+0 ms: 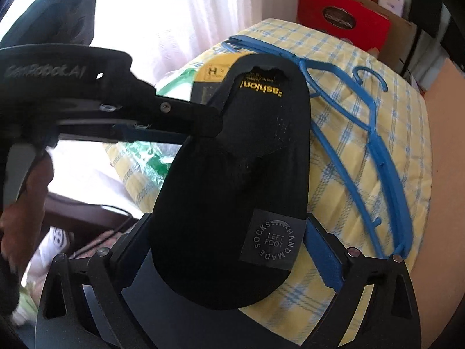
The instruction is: Organize objects
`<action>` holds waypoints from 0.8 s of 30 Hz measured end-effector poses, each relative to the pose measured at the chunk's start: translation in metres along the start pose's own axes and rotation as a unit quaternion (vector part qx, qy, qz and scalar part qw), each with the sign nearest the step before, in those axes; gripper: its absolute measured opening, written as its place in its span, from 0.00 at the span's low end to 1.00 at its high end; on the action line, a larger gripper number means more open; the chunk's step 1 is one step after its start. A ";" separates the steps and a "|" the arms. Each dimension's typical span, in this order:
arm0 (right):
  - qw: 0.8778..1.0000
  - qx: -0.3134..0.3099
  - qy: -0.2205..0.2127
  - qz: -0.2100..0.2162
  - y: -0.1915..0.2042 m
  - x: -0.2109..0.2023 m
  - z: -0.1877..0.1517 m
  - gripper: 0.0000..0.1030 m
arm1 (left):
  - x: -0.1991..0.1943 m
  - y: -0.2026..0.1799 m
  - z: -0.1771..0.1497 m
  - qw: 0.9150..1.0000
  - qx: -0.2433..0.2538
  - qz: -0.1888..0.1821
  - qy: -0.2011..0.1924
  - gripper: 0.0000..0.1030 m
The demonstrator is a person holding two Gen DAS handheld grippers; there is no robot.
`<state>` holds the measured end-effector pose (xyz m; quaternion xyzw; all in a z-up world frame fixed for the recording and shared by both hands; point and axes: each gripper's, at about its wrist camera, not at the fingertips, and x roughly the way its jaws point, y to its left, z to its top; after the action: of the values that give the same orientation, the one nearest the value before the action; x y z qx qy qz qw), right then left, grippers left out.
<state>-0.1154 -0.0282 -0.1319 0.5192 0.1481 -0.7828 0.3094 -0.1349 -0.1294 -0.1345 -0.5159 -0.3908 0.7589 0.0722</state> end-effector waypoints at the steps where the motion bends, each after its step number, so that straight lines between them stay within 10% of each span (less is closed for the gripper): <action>1: 1.000 -0.009 0.001 0.000 0.000 -0.002 0.002 0.96 | 0.000 0.001 0.001 1.000 0.000 -0.003 0.001 0.36; 15: 0.988 -0.150 0.016 -0.017 0.004 0.006 0.030 0.96 | 0.009 0.000 0.008 1.000 -0.004 -0.022 0.009 0.34; 24: 0.996 -0.088 0.027 0.011 -0.026 0.005 0.033 0.96 | 0.016 0.008 0.006 1.000 -0.005 0.000 -0.010 0.06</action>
<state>-0.1575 -0.0280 -0.1249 0.5127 0.2195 -0.7488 0.3582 -0.1447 -0.1296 -0.1503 -0.5087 -0.3952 0.7620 0.0657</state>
